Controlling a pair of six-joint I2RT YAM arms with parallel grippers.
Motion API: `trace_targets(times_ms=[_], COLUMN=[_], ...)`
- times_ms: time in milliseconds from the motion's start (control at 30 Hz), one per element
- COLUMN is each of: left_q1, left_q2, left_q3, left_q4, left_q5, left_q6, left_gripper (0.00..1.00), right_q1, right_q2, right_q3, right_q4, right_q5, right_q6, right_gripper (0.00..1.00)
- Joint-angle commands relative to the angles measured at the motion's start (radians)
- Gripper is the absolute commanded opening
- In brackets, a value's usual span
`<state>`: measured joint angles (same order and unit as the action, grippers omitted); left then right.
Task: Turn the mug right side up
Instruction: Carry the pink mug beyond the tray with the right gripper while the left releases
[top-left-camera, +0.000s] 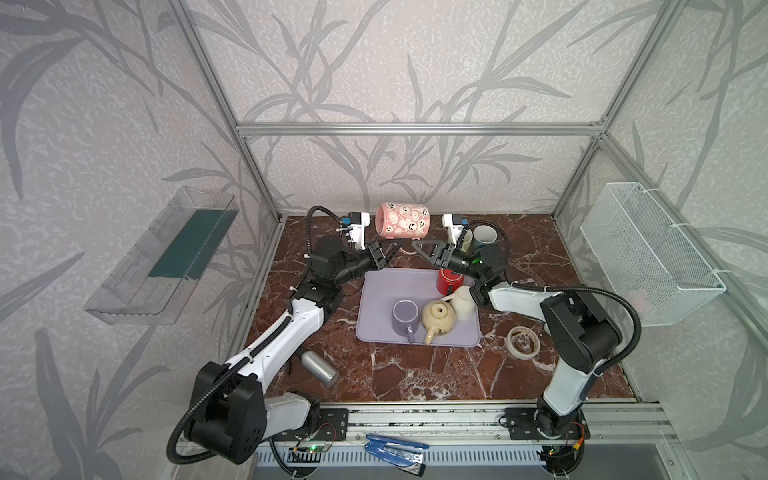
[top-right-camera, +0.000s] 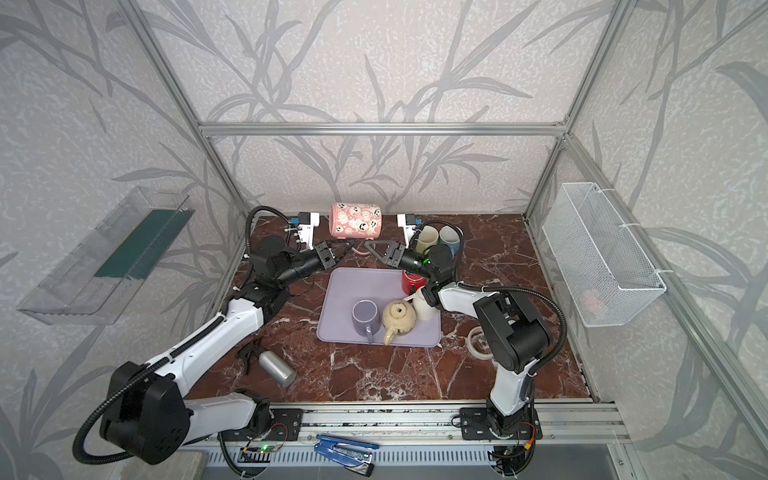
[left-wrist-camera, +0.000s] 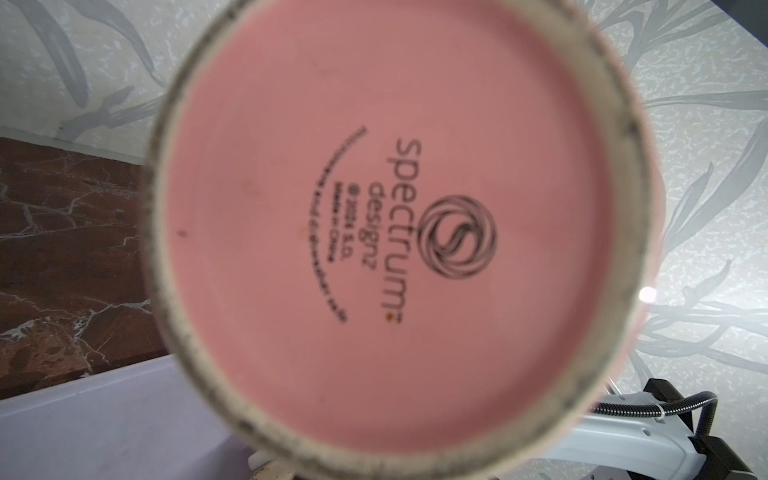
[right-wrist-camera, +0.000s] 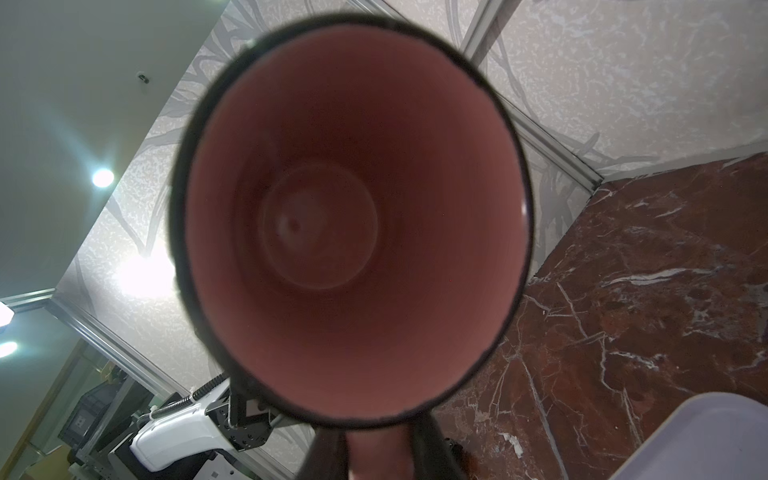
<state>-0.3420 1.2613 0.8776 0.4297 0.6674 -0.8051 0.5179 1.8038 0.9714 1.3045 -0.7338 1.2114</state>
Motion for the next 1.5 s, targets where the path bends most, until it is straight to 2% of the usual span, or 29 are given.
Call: trace_targets(times_ms=[0,200,333,500,600,633,767,933,1067,1133,1300,1467], left_q1=[-0.017,-0.019,-0.021,-0.024,-0.023,-0.025,-0.024,-0.025,-0.024,-0.025,-0.023,-0.023], left_q2=[0.007,0.012,0.013,0.019,0.017,0.016,0.010,-0.014,-0.057,-0.085,-0.148,-0.222], left_q3=[0.010,0.009,0.001,0.000,-0.007,-0.008,-0.001,0.015,0.026,0.033,0.050,0.071], left_q4=[0.063,0.066,0.069,0.074,0.074,0.073,0.045,-0.021,-0.106,-0.166,-0.333,-0.542], left_q5=[0.048,0.049,0.047,0.049,0.043,0.040,0.029,0.018,-0.014,-0.042,-0.098,-0.209], left_q6=[0.027,0.031,0.031,0.029,0.029,0.030,0.035,0.065,0.109,0.136,0.211,0.305], left_gripper=[0.00,0.00,0.00,0.00,0.00,0.00,0.01,0.35,0.47,0.53,0.76,0.85], right_q1=[0.021,0.030,0.032,0.037,0.036,0.037,0.035,0.024,0.009,0.007,0.006,0.007], right_q2=[-0.007,0.000,0.002,0.003,0.002,-0.001,-0.014,-0.033,-0.062,-0.091,-0.182,-0.227], right_q3=[0.071,0.088,0.090,0.097,0.090,0.087,0.070,0.047,0.023,0.007,-0.008,0.043], right_q4=[0.102,0.103,0.102,0.104,0.104,0.104,0.103,0.102,0.024,-0.082,-0.349,-0.652], right_q5=[-0.016,-0.013,-0.012,-0.009,-0.003,-0.001,0.007,0.013,0.020,0.037,0.099,0.153], right_q6=[0.004,0.002,0.001,0.002,0.002,-0.001,-0.008,-0.009,-0.045,-0.107,-0.259,-0.403], right_gripper=[0.24,0.32,0.32,0.20,0.03,0.00,0.00,0.00,0.00,0.00,0.00,0.00])
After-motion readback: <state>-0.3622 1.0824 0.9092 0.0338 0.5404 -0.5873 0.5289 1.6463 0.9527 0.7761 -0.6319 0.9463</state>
